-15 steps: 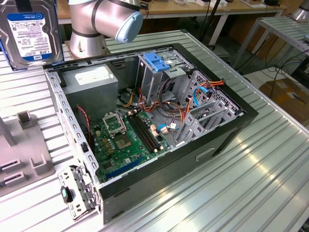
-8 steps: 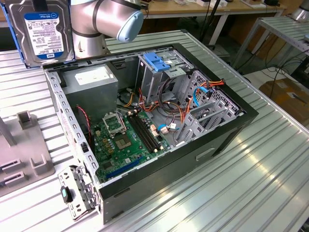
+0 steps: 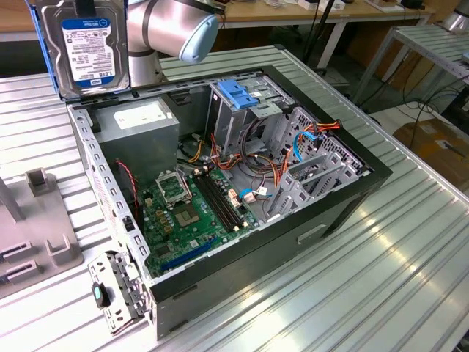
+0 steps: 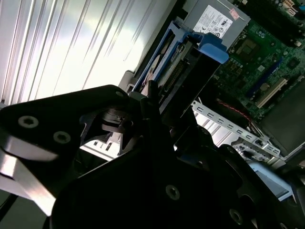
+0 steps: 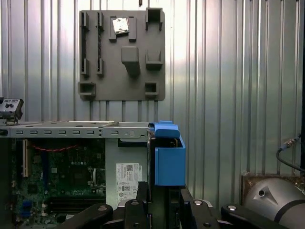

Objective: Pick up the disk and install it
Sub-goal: 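Pick up the disk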

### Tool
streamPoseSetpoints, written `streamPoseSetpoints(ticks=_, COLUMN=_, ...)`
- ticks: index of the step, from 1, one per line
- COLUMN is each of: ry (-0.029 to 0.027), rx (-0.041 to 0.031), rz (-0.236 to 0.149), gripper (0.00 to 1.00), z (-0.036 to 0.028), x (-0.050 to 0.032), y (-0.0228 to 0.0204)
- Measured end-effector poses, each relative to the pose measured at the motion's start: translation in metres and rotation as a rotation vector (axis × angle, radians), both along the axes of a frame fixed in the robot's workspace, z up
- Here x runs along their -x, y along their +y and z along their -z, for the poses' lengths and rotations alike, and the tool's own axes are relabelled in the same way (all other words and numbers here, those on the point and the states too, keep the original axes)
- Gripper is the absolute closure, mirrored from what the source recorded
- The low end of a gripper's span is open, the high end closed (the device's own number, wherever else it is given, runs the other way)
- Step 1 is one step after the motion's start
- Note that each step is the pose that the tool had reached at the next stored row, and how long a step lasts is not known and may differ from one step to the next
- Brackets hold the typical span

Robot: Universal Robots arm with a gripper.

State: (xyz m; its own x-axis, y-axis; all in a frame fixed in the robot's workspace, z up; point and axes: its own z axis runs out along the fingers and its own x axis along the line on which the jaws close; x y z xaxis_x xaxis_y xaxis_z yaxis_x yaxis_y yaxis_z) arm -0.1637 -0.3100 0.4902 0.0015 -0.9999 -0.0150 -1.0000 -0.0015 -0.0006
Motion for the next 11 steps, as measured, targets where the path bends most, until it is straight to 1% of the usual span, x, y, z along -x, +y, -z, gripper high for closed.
streamPoseSetpoints(ticks=2, ry=-0.0001, rx=0.0, rz=0.0, gripper=0.65, z=0.0001, x=-0.0063, y=0.0)
streamPoseSetpoints(ticks=9, ry=0.0001, rx=0.0001, rz=0.0, gripper=0.65, z=0.0002, x=-0.023, y=-0.0004)
streamPoseSetpoints(ticks=10, ry=0.0, rx=0.0, rz=0.0, gripper=0.65, z=0.0002, x=-0.0244, y=-0.0023)
streamPoseSetpoints(ticks=11, ry=0.0, rx=0.0, rz=0.0, gripper=0.65, z=0.0002, x=-0.0264, y=-0.0096)
